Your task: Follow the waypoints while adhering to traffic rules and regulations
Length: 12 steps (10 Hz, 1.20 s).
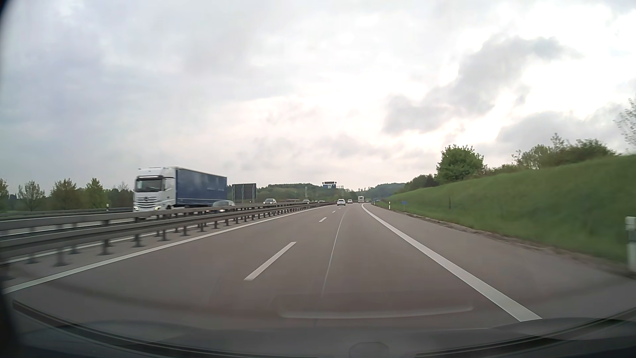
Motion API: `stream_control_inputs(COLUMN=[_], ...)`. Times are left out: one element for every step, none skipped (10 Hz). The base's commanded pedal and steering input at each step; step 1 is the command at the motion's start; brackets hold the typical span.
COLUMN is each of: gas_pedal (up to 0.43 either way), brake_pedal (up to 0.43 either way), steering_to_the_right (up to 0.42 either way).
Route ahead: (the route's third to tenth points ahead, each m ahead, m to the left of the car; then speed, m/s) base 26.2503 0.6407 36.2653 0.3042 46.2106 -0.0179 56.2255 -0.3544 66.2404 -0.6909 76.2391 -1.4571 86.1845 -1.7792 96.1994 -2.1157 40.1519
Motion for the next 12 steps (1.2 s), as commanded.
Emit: stream_control_inputs(gas_pedal=[0.398, 0.39, 0.378, 0.37, 0.358, 0.358, 0.35, 0.35, 0.35, 0.339, 0.331, 0.331], brake_pedal=[0.0, 0.0, 0.0, 0.0, 0.0, 0.0, 0.0, 0.0, 0.0, 0.0, 0.0, 0.0], steering_to_the_right=[-0.001, 0.0, 0.0, 0.0, 0.001, 0.0, 0.001, 0.001, 0.001, 0.001, 0.002, 0.002])
